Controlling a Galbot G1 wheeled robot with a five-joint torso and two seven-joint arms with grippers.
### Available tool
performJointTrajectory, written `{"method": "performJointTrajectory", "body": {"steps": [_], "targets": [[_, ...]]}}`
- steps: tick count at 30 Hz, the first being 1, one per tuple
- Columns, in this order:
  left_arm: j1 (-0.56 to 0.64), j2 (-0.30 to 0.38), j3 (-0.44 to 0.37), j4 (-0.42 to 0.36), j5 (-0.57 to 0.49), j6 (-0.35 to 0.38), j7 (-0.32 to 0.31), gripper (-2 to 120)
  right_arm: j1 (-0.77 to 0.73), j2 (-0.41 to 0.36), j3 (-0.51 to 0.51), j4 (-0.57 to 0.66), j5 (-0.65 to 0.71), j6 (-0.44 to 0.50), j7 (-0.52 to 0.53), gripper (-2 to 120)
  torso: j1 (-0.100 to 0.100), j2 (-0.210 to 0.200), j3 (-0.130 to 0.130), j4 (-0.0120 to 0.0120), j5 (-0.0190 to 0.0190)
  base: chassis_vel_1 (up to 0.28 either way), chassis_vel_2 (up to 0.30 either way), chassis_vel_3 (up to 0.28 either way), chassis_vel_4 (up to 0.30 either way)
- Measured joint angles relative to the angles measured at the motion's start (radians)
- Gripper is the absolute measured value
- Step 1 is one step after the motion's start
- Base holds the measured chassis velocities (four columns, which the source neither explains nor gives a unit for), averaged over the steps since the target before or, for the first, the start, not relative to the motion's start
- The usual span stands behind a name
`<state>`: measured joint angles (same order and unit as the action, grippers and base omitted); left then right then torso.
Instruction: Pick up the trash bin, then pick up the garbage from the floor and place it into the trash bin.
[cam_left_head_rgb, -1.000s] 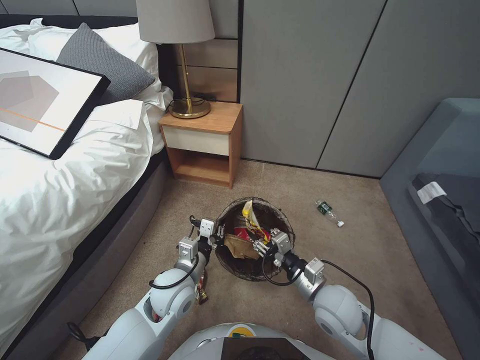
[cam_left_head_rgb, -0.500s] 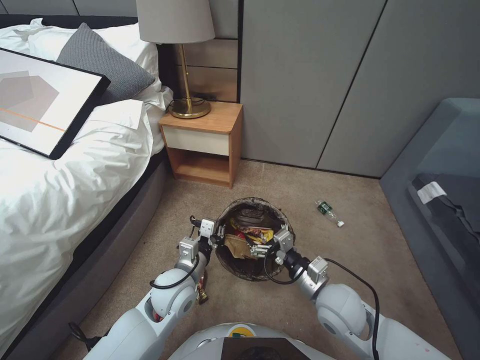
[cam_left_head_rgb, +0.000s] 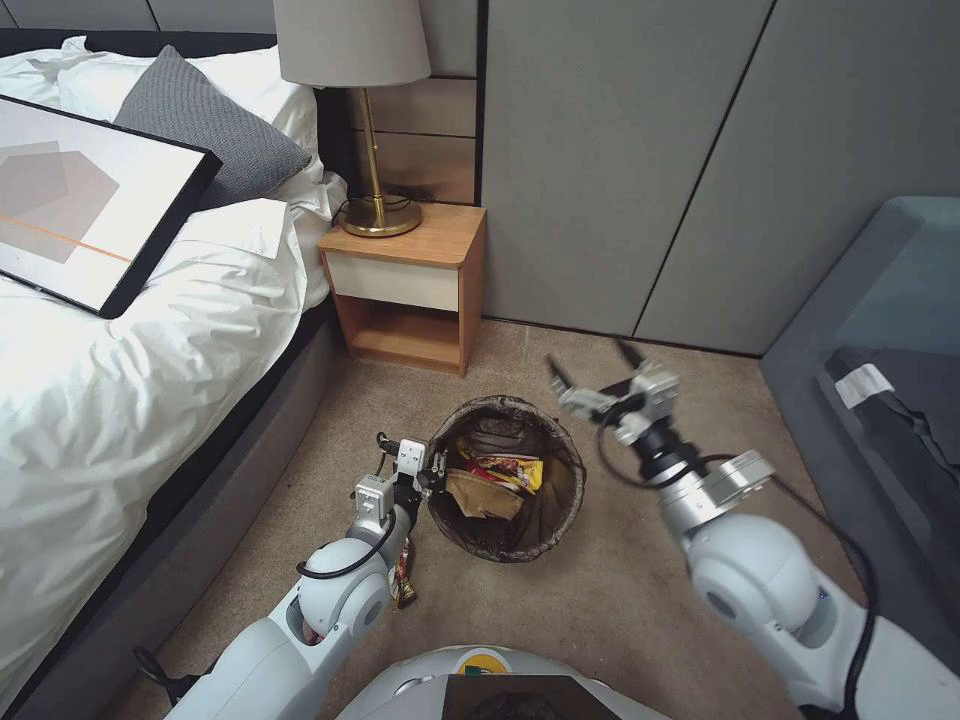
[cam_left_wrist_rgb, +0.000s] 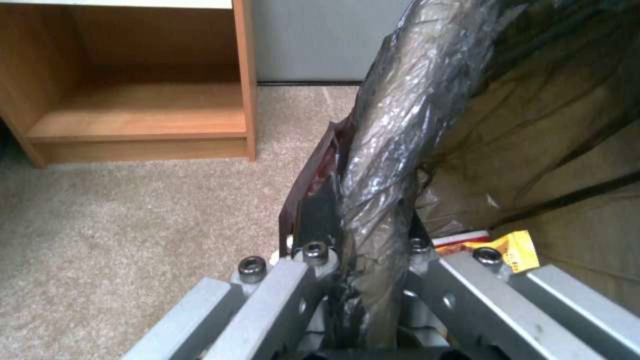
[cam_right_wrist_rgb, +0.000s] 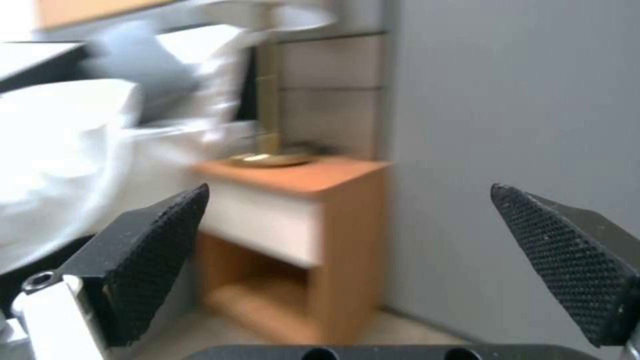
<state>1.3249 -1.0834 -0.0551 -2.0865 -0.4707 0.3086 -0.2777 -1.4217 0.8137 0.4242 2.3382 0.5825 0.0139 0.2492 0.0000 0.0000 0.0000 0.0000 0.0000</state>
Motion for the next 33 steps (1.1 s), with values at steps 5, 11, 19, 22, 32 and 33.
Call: {"method": "performJointTrajectory", "body": {"steps": [5, 11, 19, 22, 32, 33], "targets": [[0.003, 0.002, -0.005, -0.001, 0.002, -0.006, 0.001, 3, -0.045, 0.068, 0.151, -0.002, -0.029, -0.072, 0.089, 100, 0.000, 0.000, 0.000, -0.0001, 0.0001, 0.000, 0.000, 0.000, 0.000], [0.010, 0.002, -0.014, -0.002, 0.003, -0.010, 0.002, 3, -0.129, 0.143, 0.250, -0.015, -0.097, -0.074, 0.104, 100, 0.000, 0.000, 0.000, 0.0001, 0.0000, 0.000, 0.000, 0.000, 0.000], [0.040, 0.000, -0.052, -0.008, 0.009, -0.020, 0.006, 3, -0.242, 0.241, 0.294, -0.048, -0.208, -0.018, 0.054, 100, 0.000, 0.000, 0.000, 0.0002, 0.0000, 0.000, 0.000, 0.000, 0.000], [0.055, -0.004, -0.068, -0.012, 0.011, -0.023, 0.007, 3, -0.266, 0.295, 0.280, -0.064, -0.264, 0.000, 0.041, 100, 0.000, 0.000, 0.000, 0.0002, -0.0004, 0.000, 0.000, 0.000, 0.000], [0.067, -0.013, -0.088, -0.016, 0.012, -0.026, 0.008, 3, -0.330, 0.438, 0.208, -0.137, -0.433, 0.102, 0.022, 100, 0.000, 0.000, 0.000, 0.0000, -0.0002, 0.000, 0.000, 0.000, 0.000], [0.067, -0.013, -0.088, -0.016, 0.012, -0.026, 0.008, 3, -0.330, 0.438, 0.208, -0.137, -0.433, 0.102, 0.022, 100, 0.000, 0.000, 0.000, 0.0000, -0.0002, 0.000, 0.000, 0.000, 0.000]]}}
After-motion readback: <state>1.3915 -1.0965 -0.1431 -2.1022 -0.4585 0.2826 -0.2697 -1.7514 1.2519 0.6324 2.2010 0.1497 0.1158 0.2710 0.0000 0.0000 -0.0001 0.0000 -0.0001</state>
